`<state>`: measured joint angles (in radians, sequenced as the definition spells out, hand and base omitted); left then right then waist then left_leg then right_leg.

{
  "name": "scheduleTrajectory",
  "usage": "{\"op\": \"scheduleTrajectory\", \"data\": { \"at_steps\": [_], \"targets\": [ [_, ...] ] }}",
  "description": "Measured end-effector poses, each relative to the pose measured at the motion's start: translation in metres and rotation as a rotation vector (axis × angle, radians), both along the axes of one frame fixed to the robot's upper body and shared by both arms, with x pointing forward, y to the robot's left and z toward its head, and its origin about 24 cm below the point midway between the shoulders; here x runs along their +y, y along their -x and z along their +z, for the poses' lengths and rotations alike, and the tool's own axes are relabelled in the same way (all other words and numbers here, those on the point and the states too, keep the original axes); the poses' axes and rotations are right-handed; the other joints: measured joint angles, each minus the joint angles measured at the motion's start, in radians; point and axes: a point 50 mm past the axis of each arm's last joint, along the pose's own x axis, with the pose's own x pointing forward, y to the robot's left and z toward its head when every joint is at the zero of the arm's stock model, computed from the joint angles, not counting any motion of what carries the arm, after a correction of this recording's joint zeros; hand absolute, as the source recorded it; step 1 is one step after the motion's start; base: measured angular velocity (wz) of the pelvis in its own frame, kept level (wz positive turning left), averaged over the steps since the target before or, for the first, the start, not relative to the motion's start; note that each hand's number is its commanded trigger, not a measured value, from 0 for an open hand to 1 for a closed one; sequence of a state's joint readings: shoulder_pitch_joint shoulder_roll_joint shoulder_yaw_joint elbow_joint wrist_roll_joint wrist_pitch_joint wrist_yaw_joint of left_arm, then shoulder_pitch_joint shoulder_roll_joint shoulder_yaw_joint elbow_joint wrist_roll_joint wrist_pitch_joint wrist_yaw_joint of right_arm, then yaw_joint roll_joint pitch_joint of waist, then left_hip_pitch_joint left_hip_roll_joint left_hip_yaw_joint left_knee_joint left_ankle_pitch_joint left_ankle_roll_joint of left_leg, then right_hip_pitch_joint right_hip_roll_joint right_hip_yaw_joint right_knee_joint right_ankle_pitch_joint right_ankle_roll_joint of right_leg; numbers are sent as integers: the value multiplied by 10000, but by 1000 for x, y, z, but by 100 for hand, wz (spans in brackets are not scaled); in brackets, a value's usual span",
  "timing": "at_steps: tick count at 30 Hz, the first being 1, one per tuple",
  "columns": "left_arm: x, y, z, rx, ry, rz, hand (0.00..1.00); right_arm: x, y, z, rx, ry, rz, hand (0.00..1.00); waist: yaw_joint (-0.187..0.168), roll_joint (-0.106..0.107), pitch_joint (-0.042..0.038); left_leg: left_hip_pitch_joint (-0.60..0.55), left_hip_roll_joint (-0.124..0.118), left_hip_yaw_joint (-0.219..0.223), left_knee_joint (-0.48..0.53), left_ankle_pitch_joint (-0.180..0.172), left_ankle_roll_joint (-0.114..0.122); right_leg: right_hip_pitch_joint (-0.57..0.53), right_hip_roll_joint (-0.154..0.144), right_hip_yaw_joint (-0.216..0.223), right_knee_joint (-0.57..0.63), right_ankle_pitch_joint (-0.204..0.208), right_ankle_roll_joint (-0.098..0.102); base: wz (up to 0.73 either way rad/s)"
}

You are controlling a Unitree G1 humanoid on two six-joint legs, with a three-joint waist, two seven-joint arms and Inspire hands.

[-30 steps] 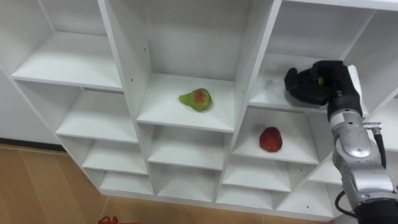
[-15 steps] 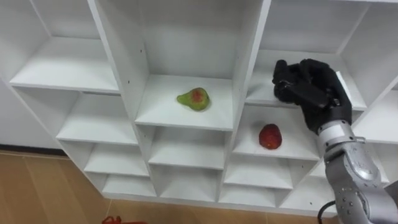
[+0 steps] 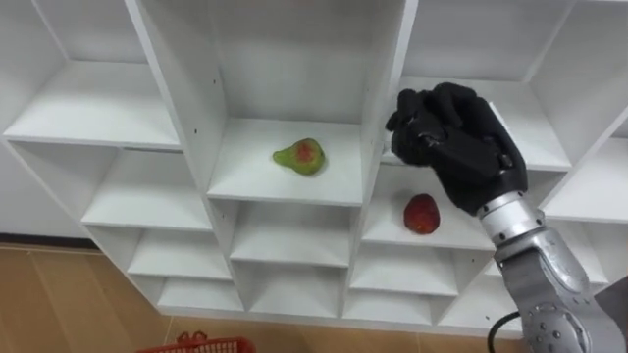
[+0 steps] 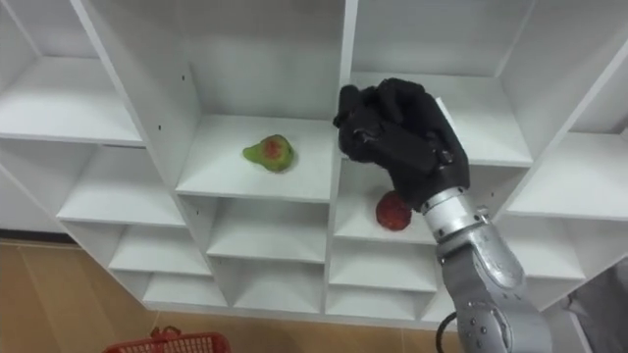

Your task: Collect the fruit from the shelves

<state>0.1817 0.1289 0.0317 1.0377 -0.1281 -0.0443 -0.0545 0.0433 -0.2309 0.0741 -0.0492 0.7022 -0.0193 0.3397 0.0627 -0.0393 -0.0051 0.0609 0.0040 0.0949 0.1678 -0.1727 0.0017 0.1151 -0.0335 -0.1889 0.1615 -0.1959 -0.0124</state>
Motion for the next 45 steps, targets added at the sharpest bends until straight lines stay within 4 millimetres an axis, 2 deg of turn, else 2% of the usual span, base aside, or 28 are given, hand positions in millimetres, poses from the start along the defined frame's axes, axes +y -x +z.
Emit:
{"op": "scheduleTrajectory", "data": {
  "at_steps": [3, 6, 7, 12, 14, 17, 22, 25, 28, 33, 39, 41, 45],
  "targets": [
    [-1, -3, 1, -92, -39, -157, 100, 8, 9, -15, 554, -35, 501, 100, 58, 9, 4, -221, 37, 119, -1, 1, 0, -203, 13, 113, 115, 8, -14, -12],
    [-6, -15, 2, -351, -77, -581, 100, 17, 17, -36, 1491, -109, 802, 100, 113, -14, 26, -379, 48, 194, 103, 15, 12, -490, 10, 252, 262, 21, -25, -11],
    [-9, -22, 3, -479, -98, -678, 100, 20, 19, -44, 1871, -104, 901, 100, 124, -41, 73, -456, 47, 197, 165, 14, 13, -539, 3, 268, 266, 28, -21, 0],
    [-19, -52, 8, -1089, -195, -1575, 100, 27, 23, -79, 3396, -146, 1020, 100, 65, -136, 102, -937, 79, 190, 380, 13, 35, -910, 8, 208, 278, 148, -18, 0],
    [-24, -65, 11, -1384, -128, -1841, 100, 31, 26, -95, 4094, -131, 1030, 100, -4, -116, 145, -1100, 70, 191, 398, 32, 67, -1033, 2, 207, 282, 187, -6, 0],
    [-30, -80, 16, -1774, -81, -2141, 100, 34, 25, -108, 4709, -199, 969, 100, -76, -90, 161, -1440, 80, 198, 492, 52, 97, -1356, 6, 202, 303, 259, -9, 0],
    [-39, -99, 22, -2298, 20, -2426, 100, 38, 26, -118, 5194, 38, 917, 100, -69, -67, 192, -1972, 74, 142, 685, 72, 125, -1885, -37, 122, 500, 266, -6, 3],
    [-41, -105, 25, -2622, 98, -2498, 100, 36, 23, -122, 5095, 1524, 1032, 100, -111, 15, 281, -2314, 59, 129, 776, 93, 159, -2231, -61, 132, 618, 265, -5, 0],
    [-46, -110, 27, -2823, 366, -2418, 100, 33, 20, -122, 4963, 2727, 840, 100, -126, 103, 314, -2845, 77, 65, 1065, 86, 171, -2685, -82, 22, 820, 265, -5, 8],
    [-59, -113, 28, -3087, 800, -2538, 100, 33, 12, -124, 4900, 3357, 343, 100, -89, 145, 319, -3174, 30, -50, 1070, 182, 244, -3042, -151, -68, 964, 262, -2, 6],
    [-68, -123, 34, -3601, 1122, -3225, 100, 32, 7, -131, 5115, 3947, 16, 100, -184, 328, 381, -3360, 9, -209, 1070, 249, 278, -3141, -210, -219, 964, 272, 8, 8],
    [-71, -129, 37, -3774, 1345, -3274, 100, 31, 7, -131, 5144, 4033, -115, 100, -138, 414, 364, -3492, 4, -213, 1063, 272, 280, -3303, -213, -203, 988, 272, 8, 0],
    [-76, -136, 41, -4086, 1687, -3116, 100, 28, 6, -133, 5256, 4202, -325, 100, -105, 455, 351, -3585, -13, -212, 1047, 292, 272, -3406, -211, -226, 999, 273, 7, 0]
  ]
}}
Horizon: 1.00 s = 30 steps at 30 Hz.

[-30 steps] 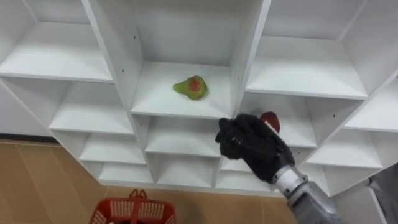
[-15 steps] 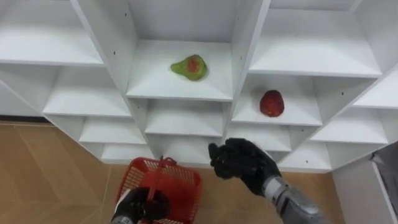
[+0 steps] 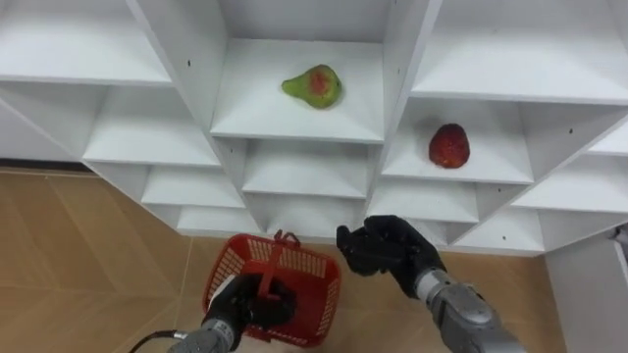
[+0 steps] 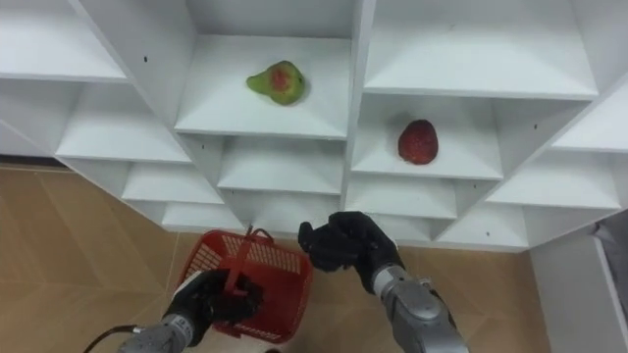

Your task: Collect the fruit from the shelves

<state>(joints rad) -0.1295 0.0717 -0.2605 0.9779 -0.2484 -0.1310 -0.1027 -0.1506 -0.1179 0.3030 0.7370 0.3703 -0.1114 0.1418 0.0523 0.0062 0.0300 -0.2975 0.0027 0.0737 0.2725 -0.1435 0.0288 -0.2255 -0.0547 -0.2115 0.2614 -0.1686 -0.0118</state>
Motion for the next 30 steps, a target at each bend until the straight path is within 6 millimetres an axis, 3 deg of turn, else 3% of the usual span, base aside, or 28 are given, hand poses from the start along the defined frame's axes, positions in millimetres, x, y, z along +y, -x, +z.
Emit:
{"op": "scheduleTrajectory", "data": {
  "at_steps": [9, 20, 30],
  "targets": [
    [-8, -9, 9, -618, 460, 39, 100, -2, -10, 3, -162, 437, -178, 100, 31, 29, 14, -29, 24, 98, 17, 12, 15, -29, -23, 64, 26, -1, 1, 0],
    [-26, -18, 17, -952, 981, -853, 100, 2, -7, -3, 139, 629, -99, 100, 26, 262, 36, -239, 28, 113, 71, 33, 37, -258, -126, -36, 150, -5, 8, 0],
    [-33, -18, 19, -1005, 1204, -1450, 100, 4, -13, 1, 40, 706, -103, 100, -197, 261, 39, -240, 28, 146, 191, 35, 51, -257, -140, -11, 267, -17, 21, 0]
  ]
}}
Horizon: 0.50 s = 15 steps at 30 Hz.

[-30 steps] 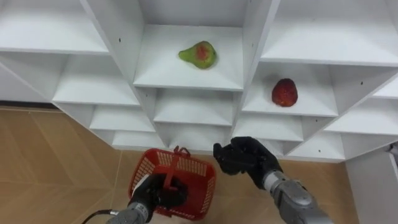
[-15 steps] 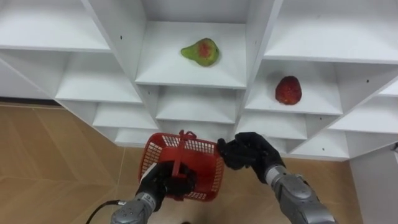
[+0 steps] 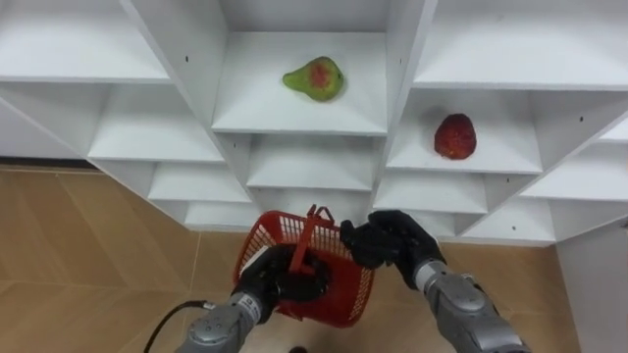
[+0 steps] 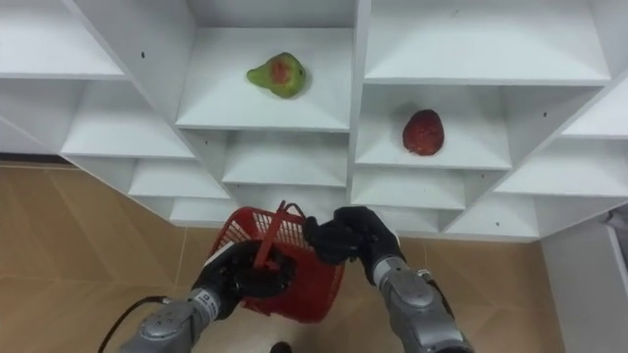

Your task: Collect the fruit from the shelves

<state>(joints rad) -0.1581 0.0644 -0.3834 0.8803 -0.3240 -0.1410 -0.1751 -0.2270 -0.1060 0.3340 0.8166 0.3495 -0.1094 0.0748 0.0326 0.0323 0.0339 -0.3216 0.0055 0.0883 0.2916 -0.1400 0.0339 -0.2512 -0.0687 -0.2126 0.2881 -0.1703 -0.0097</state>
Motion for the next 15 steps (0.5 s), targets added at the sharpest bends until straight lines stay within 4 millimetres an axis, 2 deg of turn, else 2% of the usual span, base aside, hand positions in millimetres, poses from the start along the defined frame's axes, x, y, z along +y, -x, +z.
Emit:
{"op": "scheduleTrajectory", "data": {
  "at_steps": [15],
  "targets": [
    [-14, -5, 11, -422, 713, -576, 100, 8, 2, -2, 95, -69, 239, 100, -10, -15, 17, -40, 19, 93, 61, 2, 5, -87, -12, 150, 68, -18, -3, 0]
  ]
}}
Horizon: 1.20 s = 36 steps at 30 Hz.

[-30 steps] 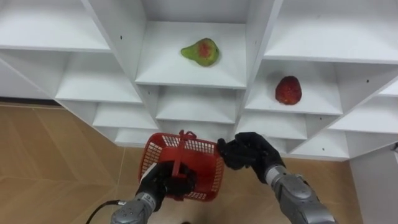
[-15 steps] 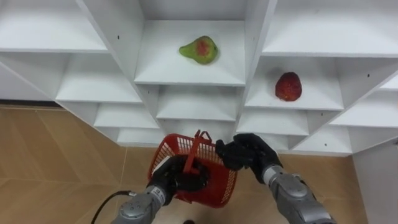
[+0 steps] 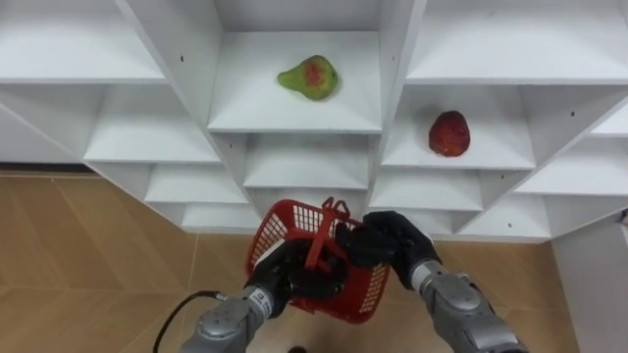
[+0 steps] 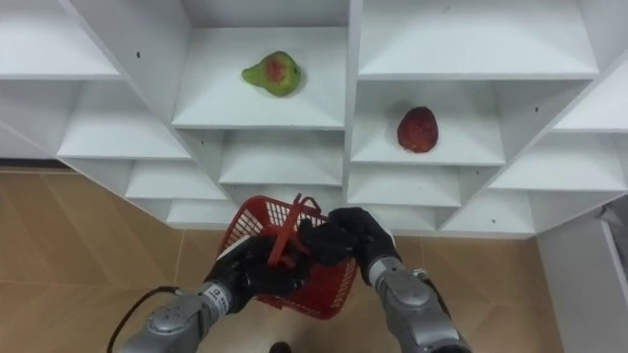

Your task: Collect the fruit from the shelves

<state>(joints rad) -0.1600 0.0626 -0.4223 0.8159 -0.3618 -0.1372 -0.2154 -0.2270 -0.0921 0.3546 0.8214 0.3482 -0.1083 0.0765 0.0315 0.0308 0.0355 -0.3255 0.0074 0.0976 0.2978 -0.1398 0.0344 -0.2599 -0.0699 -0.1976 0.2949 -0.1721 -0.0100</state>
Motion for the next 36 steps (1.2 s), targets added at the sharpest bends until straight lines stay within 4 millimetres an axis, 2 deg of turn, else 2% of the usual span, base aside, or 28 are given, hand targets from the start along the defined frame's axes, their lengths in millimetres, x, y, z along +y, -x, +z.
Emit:
{"op": "scheduleTrajectory", "data": {
  "at_steps": [4, 8, 9, 10, 11, 36],
  "targets": [
    [0, 1, 0, -15, -88, -150, 100, 1, 1, -2, 131, 21, 119, 100, -1, -19, 13, 9, 0, 44, 0, 0, 1, 2, -8, 15, 0, -5, 4, 0],
    [2, 3, -1, -25, -313, -479, 100, 0, 4, -7, 363, 65, 166, 100, -18, -104, 70, 20, 7, 71, 0, 1, 1, 9, -11, 17, -1, -6, 4, 0],
    [2, 3, -1, -21, -318, -497, 100, 0, 4, -7, 381, 67, 164, 90, -20, -113, 76, 18, 7, 76, 0, 1, 1, 9, -12, 17, -3, -6, 4, 0],
    [2, 3, -1, -20, -306, -521, 100, 0, 4, -7, 388, 60, 174, 53, -21, -127, 88, 14, 7, 84, 0, 1, 1, 5, -15, 17, -6, -7, 5, 0],
    [2, 3, -1, -22, -294, -536, 100, 0, 4, -7, 389, 42, 205, 0, -21, -132, 91, 12, 6, 88, 0, 0, 2, 5, -16, 17, -8, -8, 8, 0],
    [1, 1, 3, -172, -123, -788, 100, -2, 5, -8, 351, -437, -172, 0, -21, -138, 80, 43, 19, 148, 5, 4, 5, 13, -1, 59, 24, -9, 6, 0]
  ]
}}
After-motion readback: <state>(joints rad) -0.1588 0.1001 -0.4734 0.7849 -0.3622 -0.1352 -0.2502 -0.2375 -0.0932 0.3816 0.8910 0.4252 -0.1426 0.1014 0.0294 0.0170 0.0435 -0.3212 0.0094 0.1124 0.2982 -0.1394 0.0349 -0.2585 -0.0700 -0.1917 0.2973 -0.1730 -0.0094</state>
